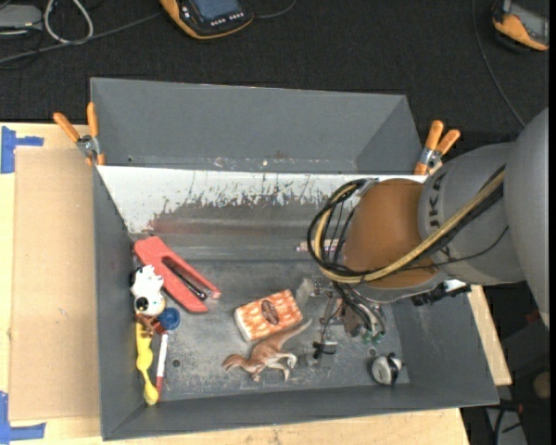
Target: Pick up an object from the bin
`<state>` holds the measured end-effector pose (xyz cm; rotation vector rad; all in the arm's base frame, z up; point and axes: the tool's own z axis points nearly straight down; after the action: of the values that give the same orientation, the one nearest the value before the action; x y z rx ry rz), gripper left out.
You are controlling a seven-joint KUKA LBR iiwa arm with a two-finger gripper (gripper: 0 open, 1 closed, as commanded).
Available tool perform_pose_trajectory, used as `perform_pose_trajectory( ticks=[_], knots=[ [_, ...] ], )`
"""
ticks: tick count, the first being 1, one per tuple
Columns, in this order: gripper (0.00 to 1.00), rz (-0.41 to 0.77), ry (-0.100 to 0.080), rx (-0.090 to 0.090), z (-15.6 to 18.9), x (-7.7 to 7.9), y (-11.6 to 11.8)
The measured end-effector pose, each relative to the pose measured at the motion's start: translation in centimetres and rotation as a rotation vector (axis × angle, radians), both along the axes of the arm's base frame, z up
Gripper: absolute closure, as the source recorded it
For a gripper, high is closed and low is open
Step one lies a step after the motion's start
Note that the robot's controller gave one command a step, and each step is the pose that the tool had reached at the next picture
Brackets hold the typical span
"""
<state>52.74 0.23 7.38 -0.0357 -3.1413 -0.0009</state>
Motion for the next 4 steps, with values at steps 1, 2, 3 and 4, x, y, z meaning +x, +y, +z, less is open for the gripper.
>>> perform_pose_trajectory(
  ticks=[1, 2, 3, 4],
  knots=[
    [0.0, 0.011, -0.002, -0.004, -0.4, -3.7, 2.3],
    [1.0, -0.01, -0.002, 0.001, -0.3, -1.0, 5.5],
    [1.0, -0.01, -0.002, 0.0, -0.3, -1.0, 5.5],
    [1.0, -0.002, 0.002, 0.0, 1.8, -3.0, 6.5]
  ],
)
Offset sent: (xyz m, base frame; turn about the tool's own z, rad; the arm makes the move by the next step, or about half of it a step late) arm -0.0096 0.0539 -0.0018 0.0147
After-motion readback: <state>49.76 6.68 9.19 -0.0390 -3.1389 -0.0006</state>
